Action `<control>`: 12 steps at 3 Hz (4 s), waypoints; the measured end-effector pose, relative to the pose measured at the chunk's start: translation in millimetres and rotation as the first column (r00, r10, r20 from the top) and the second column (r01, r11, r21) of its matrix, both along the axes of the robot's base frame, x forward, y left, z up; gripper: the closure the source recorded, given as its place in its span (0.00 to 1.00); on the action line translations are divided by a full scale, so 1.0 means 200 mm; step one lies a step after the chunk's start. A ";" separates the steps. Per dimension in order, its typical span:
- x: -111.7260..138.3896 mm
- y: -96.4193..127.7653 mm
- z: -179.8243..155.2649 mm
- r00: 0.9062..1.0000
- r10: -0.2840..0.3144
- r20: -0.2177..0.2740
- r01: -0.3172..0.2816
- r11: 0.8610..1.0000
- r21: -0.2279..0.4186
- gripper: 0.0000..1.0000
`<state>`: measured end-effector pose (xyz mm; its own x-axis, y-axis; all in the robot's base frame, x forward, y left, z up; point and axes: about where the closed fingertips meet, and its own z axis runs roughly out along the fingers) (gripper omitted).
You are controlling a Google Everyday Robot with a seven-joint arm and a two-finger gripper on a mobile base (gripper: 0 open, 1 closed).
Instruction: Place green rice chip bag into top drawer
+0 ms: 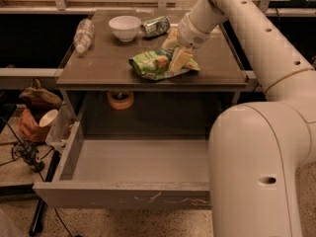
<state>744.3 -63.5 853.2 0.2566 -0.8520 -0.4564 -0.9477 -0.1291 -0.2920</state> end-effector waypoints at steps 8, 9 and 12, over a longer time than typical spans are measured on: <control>-0.82 0.00 -0.02 0.994 -0.094 -0.057 0.097 0.993 0.061 1.00; -1.01 0.02 -0.04 0.992 -0.098 -0.085 0.104 0.992 0.073 1.00; -0.97 0.03 -0.55 0.996 -0.092 0.005 0.092 0.994 0.059 1.00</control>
Offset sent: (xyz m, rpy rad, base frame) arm -0.0313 -0.0104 0.0057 0.0113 -0.0096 -0.0327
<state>551.2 -56.6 744.1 0.1822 -0.8438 -0.5048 -0.9525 -0.0240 -0.3036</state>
